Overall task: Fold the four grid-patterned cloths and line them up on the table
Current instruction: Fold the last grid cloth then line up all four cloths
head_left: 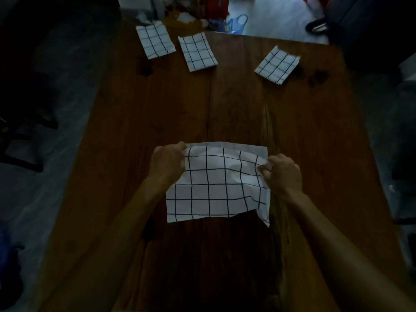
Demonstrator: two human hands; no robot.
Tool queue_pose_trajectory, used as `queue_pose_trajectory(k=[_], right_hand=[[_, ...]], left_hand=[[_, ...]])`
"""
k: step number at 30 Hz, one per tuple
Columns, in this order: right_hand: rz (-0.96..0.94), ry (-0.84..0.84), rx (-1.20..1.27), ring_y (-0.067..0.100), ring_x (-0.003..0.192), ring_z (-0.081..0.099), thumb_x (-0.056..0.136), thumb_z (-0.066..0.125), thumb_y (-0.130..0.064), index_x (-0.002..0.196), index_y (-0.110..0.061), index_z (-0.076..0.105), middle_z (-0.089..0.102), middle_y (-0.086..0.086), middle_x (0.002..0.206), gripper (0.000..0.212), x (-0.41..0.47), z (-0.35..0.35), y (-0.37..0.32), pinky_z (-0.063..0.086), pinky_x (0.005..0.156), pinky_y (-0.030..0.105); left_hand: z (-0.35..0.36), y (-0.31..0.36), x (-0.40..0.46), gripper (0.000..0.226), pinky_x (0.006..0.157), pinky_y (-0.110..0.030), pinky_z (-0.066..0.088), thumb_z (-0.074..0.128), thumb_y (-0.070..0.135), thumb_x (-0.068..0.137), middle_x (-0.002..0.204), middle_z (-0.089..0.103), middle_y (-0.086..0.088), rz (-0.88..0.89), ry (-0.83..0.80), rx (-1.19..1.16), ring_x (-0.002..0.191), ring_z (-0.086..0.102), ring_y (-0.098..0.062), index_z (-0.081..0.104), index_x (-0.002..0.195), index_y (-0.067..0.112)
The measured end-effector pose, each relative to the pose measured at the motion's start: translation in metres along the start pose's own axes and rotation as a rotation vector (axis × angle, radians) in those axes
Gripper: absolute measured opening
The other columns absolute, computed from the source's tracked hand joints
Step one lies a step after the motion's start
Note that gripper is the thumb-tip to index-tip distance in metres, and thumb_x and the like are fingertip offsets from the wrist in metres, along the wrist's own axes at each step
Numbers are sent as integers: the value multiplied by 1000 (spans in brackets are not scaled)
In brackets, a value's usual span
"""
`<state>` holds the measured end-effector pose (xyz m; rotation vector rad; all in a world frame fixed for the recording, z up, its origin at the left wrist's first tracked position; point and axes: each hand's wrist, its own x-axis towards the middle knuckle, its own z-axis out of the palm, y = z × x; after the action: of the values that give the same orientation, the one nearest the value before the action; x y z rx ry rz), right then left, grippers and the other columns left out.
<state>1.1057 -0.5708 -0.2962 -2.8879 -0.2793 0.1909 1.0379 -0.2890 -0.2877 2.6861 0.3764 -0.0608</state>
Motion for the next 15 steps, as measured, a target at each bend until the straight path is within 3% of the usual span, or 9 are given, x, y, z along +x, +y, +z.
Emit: queue_pose_trajectory(k=[4,8,12,15], right_hand=[[60,101,144,23,113,51,89,62,-33,125,-16,51,55,7,122,41,3,17,-11,41,96,39],[52,230,276,20,119,50,94,47,-40,126,-15,51,55,7,127,40,-16,22,-12,42,101,46],[-155,348,309,25,121,49,97,44,-37,118,-9,58,57,13,124,37,-51,13,-17,37,103,40],[-373,241,215,28,131,41,91,54,-43,123,-14,55,52,13,132,43,-80,14,-23,32,108,44]], left_hand=[[19,-9,13,21,85,-38,49,56,10,90,88,65,-5,-6,32,10,81,61,-20,59,110,14],[35,-12,15,20,83,-38,45,55,10,89,85,63,-5,-48,39,13,79,60,-21,58,107,15],[43,-12,14,23,88,-41,44,55,12,89,88,63,-7,-76,52,32,83,61,-24,56,112,13],[47,-7,10,30,93,-42,41,56,15,90,95,63,-10,-109,69,48,91,61,-25,52,120,12]])
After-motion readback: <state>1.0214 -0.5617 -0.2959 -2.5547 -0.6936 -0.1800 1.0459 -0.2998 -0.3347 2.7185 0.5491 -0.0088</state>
